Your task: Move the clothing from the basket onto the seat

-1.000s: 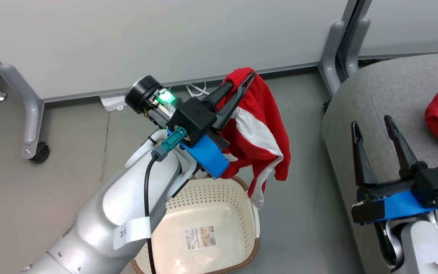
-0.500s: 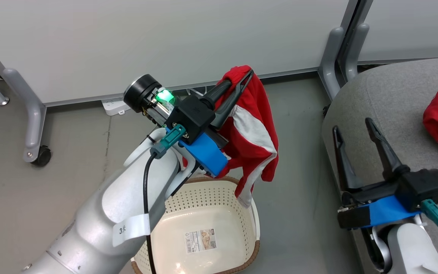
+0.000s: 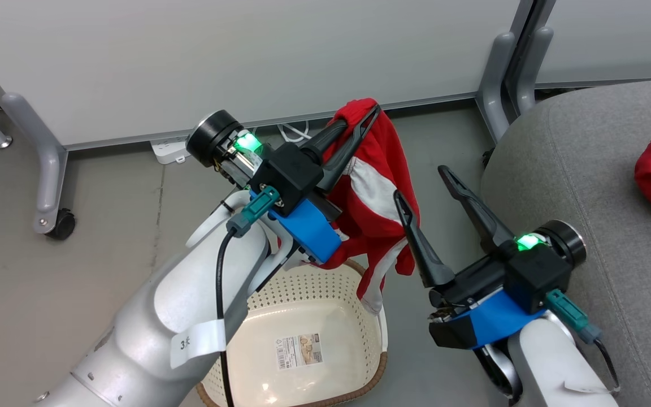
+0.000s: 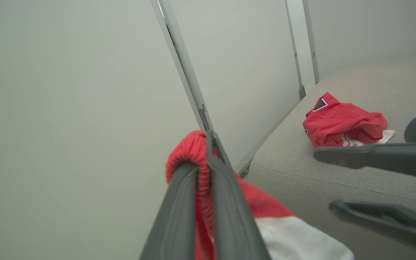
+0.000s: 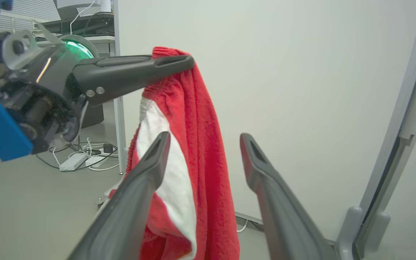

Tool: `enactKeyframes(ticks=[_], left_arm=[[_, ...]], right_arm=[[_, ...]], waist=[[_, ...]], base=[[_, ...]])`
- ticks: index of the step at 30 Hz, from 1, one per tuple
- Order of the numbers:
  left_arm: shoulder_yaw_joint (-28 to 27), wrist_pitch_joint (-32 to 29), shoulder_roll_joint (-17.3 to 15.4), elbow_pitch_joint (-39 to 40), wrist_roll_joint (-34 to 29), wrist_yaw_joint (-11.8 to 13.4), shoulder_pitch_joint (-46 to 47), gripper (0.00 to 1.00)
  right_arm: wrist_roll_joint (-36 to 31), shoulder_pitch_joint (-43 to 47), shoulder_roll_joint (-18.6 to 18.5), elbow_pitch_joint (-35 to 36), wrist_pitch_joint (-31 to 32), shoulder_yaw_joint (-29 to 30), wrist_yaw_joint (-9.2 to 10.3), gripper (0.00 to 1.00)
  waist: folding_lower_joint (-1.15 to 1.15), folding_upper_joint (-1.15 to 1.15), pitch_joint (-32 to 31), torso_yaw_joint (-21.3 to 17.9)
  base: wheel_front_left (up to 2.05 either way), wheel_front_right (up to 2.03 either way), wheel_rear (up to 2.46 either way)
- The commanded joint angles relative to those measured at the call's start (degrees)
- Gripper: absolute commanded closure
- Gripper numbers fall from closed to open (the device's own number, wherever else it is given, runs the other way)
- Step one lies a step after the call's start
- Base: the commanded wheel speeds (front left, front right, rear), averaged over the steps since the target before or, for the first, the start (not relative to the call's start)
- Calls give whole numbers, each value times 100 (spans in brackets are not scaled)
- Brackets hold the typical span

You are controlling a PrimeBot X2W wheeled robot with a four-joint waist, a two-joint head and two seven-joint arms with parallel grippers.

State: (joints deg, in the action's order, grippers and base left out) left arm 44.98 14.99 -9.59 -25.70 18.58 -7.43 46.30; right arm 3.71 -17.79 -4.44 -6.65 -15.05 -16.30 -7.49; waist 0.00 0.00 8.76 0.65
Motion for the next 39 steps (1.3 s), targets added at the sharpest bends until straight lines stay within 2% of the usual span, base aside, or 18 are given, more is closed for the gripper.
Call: enactKeyframes(ticks=[1, 7, 20, 22, 23, 39], left_arm=[[5, 29, -7, 20, -17, -5, 69, 100], [62, 29, 14, 63, -33, -5, 144, 100], [110, 29, 35, 121, -39, -5, 250, 100], [112, 29, 36, 132, -36, -5, 260, 100], [112, 29, 34, 134, -35, -5, 261, 100], [115, 29, 21, 118, -20, -6, 191, 100]], right_arm=[[59, -116, 2, -52, -19, -113, -1, 0], [28, -533, 28, -432, -20, -542, -1, 0], [-156, -1272, 137, -1719, -19, -756, -1, 0], [-142, -1329, 148, -1871, -19, -776, -1, 86], [-121, -1356, 152, -1926, -19, -780, -1, 100], [50, -1478, 161, -1964, -19, -849, -1, 100]], waist=[[0, 0, 39, 14], [0, 0, 161, 65], [0, 0, 277, 108], [0, 0, 285, 106], [0, 0, 286, 105], [0, 0, 265, 91]], base=[[0, 0, 0], [0, 0, 0], [0, 0, 0], [0, 0, 0], [0, 0, 0], [0, 0, 0]])
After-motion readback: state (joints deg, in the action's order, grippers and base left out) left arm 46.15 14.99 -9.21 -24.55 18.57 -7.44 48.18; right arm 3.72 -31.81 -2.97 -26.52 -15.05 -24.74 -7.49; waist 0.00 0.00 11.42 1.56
